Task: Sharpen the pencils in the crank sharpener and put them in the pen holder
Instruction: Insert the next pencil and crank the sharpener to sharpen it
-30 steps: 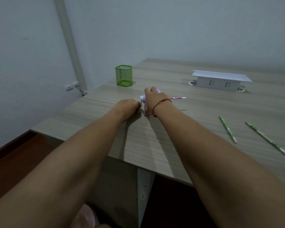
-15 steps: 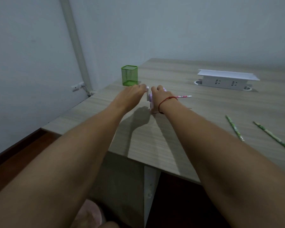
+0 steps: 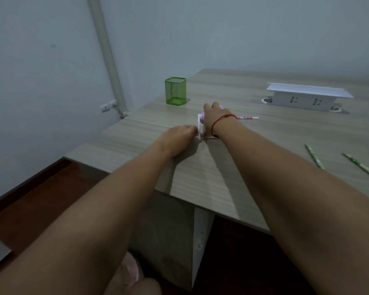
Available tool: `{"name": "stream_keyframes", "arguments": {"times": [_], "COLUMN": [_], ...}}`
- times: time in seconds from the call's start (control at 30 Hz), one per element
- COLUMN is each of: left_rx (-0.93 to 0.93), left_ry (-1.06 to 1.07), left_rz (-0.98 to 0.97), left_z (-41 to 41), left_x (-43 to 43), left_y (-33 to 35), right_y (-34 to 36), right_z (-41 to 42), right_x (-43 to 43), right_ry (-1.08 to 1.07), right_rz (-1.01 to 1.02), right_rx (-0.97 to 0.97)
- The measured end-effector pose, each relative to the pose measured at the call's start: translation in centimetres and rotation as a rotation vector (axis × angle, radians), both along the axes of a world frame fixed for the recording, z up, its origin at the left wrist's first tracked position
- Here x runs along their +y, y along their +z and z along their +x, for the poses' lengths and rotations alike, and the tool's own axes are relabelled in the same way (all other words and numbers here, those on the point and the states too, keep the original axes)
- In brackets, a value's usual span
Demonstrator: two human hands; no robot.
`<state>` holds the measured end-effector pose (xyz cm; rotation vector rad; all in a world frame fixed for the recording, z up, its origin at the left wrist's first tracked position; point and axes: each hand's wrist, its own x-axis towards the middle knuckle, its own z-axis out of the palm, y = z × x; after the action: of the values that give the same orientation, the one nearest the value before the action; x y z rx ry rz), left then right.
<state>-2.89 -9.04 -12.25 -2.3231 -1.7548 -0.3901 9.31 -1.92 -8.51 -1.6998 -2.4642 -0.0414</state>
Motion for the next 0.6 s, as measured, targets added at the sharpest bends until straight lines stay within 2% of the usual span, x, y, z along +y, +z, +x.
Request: {"name": "stream_keyframes", "arguments": {"times": [0.1,0.23,0.47,0.6], "left_rx": [-0.011,-0.034,-0.035,0.038], "left_ry": [0.009,0.031,0.046,0.095], "left_rz": [-0.066,-0.143,-0.137,-0.180], "left_z": [0.0,-0.1,-0.3,-0.3], "left_x": [0.8,2.1,3.1,4.2], "left_y": [-0.1,0.2,-0.5,0.1], "right_y": [0.0,-0.1,0.1,-0.1], "right_z": [0.1,0.1,0.4,0.3], "right_x": [0.1,0.2,0.3,0.5], "right_ry": [0.006,0.010,0.029,0.025], "right_rz": [-0.008,0.009,0.020,0.013], "right_rx": [-0.061,-0.038,-0.057,-0.080]}}
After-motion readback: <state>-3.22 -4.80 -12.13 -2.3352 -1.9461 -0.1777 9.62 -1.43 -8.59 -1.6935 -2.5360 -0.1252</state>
